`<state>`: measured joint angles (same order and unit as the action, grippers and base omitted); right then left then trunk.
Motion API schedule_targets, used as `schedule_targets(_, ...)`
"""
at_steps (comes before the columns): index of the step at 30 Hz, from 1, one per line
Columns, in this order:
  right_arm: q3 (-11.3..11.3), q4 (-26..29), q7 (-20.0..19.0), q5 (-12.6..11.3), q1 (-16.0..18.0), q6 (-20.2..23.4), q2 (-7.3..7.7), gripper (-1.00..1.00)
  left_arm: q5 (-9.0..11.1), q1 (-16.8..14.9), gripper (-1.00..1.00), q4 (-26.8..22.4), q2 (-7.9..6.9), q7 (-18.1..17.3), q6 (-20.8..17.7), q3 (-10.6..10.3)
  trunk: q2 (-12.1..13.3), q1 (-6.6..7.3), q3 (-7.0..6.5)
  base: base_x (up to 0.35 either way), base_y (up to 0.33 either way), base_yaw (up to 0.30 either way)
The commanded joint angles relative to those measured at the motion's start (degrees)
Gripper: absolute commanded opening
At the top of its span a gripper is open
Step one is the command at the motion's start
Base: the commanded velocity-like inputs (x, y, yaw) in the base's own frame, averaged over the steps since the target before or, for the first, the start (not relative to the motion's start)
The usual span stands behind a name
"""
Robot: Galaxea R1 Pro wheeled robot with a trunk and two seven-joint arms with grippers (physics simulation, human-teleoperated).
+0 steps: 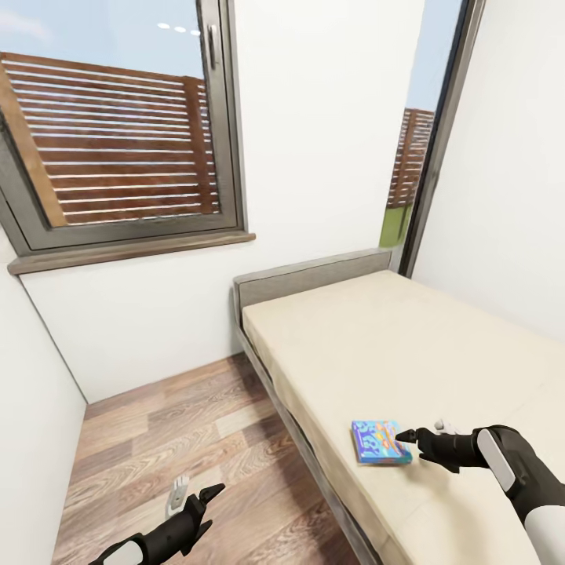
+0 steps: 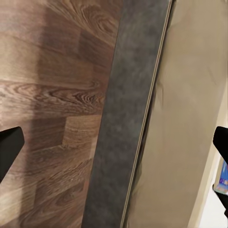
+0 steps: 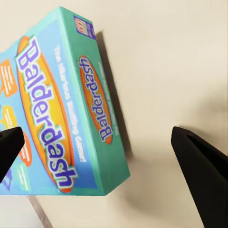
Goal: Put all the toys in the child's room - the three board games (two on the bed and one on the table), the two jigsaw puzzles on the table, and the tennis ball on the table - inside the toy box on the table in the child's room.
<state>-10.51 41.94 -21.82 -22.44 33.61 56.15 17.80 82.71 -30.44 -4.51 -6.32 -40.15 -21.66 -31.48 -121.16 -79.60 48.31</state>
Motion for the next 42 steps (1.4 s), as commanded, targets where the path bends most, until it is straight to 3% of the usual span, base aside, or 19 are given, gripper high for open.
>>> schedule_targets(1,-0.1,0.0,-0.5,0.5,0.0,0.3,-0.04,1.0,0.6,-0.1,1.0,0.0,-0.01,-0.1,-0.5,-0.3,0.0,0.0,0.07,-0.004,-0.003,0.169)
schedule_targets(22,-0.1,0.0,-0.5,0.5,0.0,0.3,-0.05,1.0,0.6,-0.1,1.0,0.0,-0.01,-0.1,-0.5,-0.3,0.0,0.0,0.07,-0.001,-0.001,0.233)
schedule_targets(42,-0.1,0.0,-0.6,0.5,0.0,0.3,-0.05,1.0,0.6,-0.1,1.0,0.0,-0.01,-0.1,-0.5,-0.3,0.0,0.0,0.07,0.0,0.0,0.042)
